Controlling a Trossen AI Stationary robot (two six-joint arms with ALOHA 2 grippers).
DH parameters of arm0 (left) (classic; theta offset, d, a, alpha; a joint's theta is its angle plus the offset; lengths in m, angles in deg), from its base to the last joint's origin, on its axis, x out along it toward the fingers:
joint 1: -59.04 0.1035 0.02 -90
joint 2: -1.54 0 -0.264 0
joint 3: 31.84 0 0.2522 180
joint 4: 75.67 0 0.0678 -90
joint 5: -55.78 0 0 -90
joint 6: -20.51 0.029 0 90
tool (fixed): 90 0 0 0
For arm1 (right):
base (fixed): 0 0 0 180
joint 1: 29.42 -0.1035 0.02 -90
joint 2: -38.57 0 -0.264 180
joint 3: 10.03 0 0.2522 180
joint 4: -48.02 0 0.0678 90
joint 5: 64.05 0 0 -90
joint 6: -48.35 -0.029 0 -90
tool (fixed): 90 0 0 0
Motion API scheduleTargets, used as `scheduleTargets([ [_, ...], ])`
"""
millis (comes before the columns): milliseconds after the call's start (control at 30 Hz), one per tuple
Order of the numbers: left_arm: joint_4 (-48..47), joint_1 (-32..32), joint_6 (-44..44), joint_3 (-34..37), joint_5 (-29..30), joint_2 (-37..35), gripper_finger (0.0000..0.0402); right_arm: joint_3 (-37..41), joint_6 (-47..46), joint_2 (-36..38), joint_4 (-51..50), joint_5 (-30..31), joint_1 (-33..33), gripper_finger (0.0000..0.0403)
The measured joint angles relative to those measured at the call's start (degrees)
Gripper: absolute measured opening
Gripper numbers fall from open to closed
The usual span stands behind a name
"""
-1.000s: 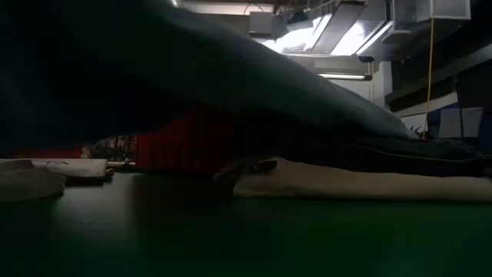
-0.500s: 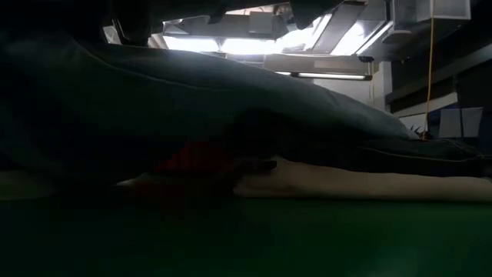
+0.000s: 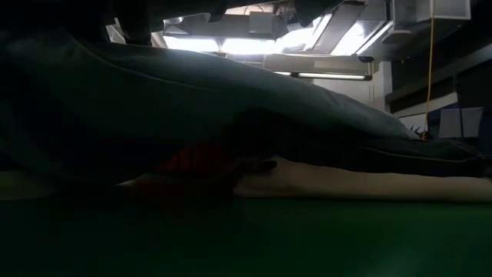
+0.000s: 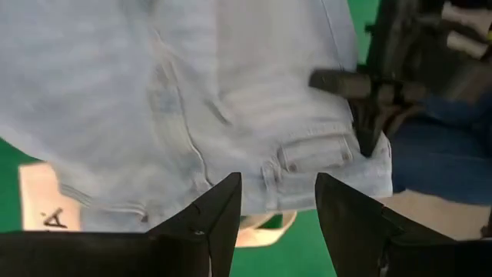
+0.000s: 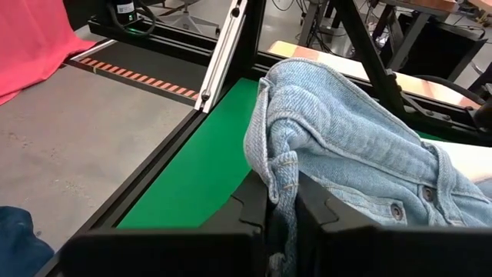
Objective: Fold Laundry from Bin
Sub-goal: Fold the light blue jeans
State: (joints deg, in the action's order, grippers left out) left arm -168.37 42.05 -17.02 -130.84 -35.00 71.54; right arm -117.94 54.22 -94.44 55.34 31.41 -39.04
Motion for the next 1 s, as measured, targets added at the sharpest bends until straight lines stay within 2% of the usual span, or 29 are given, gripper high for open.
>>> scheduleTargets([
  [267,3.01,-15.38,-13.48,0.0,5.15,6.86,0.0159,0.0,0.0,0.0,0.0,0.04,0.02,0.0026],
  [500,13.65,-24.54,-16.51,0.0,6.26,15.47,0.0159,0.0,0.0,0.0,0.0,0.09,0.02,0.0026],
  [667,20.56,-27.46,-16.38,0.0,6.25,22.67,0.0159,0.0,0.0,0.0,0.0,0.09,0.02,0.0026],
  [833,20.96,-27.8,-16.37,0.0,6.25,28.49,0.0159,0.0,0.0,0.0,-0.06,0.09,0.02,0.0026],
  [1000,20.98,-27.11,-16.37,0.0,5.92,30.5,0.0159,0.0,0.0,0.0,-0.21,0.13,-0.07,0.0026],
])
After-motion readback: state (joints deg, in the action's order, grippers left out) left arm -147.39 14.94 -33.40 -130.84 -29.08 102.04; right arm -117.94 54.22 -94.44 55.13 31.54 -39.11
